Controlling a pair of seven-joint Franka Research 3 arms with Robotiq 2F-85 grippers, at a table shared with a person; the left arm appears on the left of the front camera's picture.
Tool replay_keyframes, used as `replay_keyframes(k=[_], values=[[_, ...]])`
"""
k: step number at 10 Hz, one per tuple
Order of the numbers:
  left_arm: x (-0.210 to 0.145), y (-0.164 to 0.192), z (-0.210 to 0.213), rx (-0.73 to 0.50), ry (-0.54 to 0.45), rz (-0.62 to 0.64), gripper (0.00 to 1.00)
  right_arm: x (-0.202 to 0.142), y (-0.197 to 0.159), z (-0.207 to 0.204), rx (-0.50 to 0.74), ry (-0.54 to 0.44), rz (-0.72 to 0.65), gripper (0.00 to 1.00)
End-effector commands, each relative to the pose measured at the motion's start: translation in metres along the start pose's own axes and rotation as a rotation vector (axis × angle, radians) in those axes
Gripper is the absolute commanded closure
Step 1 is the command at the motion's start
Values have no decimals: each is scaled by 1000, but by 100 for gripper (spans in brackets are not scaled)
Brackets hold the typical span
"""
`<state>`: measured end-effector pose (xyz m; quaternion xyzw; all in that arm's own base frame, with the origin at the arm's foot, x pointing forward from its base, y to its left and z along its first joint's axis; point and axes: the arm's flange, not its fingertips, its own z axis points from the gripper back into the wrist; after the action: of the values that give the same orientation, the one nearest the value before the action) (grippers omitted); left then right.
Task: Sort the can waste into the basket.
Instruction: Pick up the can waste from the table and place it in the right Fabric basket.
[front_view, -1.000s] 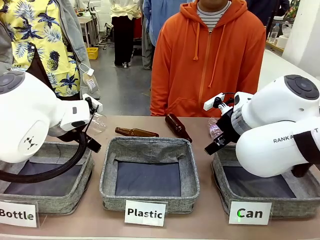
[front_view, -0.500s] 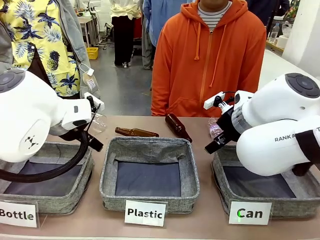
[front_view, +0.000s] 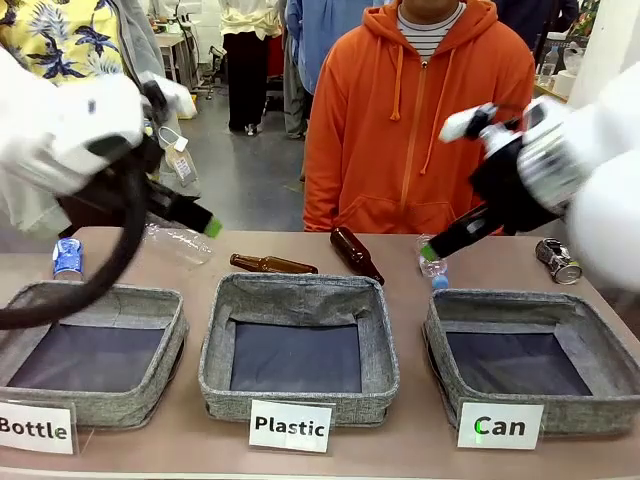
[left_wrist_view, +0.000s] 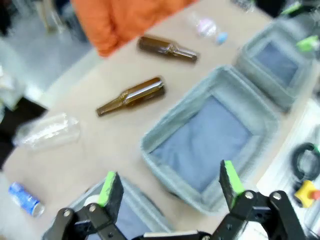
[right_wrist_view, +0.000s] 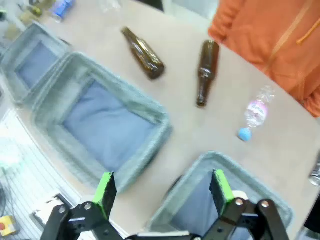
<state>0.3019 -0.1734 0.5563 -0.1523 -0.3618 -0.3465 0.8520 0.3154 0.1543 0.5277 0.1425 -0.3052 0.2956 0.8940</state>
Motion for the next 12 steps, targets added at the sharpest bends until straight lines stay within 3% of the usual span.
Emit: replay_keyframes(k=[1, 2, 4, 5, 8, 12], values=[[-77, 16, 65, -302, -75, -136, 0, -44, -28, 78, 218, -149, -110, 0], [-89, 43, 89, -366, -142, -97, 0, -67, -49, 106, 302, -214, -123, 0], [-126, 108, 117, -496, -268, 42, 0, -118, -104, 134, 335, -299, -291, 0], [-147, 146, 120, -541, -318, 160, 0, -146, -133, 139, 362, -362, -399, 0], [-194, 211, 86, -630, -402, 467, 0, -199, -194, 132, 414, -474, -631, 0], [-217, 219, 61, -625, -449, 620, 0, -221, -236, 93, 427, -498, -784, 0]])
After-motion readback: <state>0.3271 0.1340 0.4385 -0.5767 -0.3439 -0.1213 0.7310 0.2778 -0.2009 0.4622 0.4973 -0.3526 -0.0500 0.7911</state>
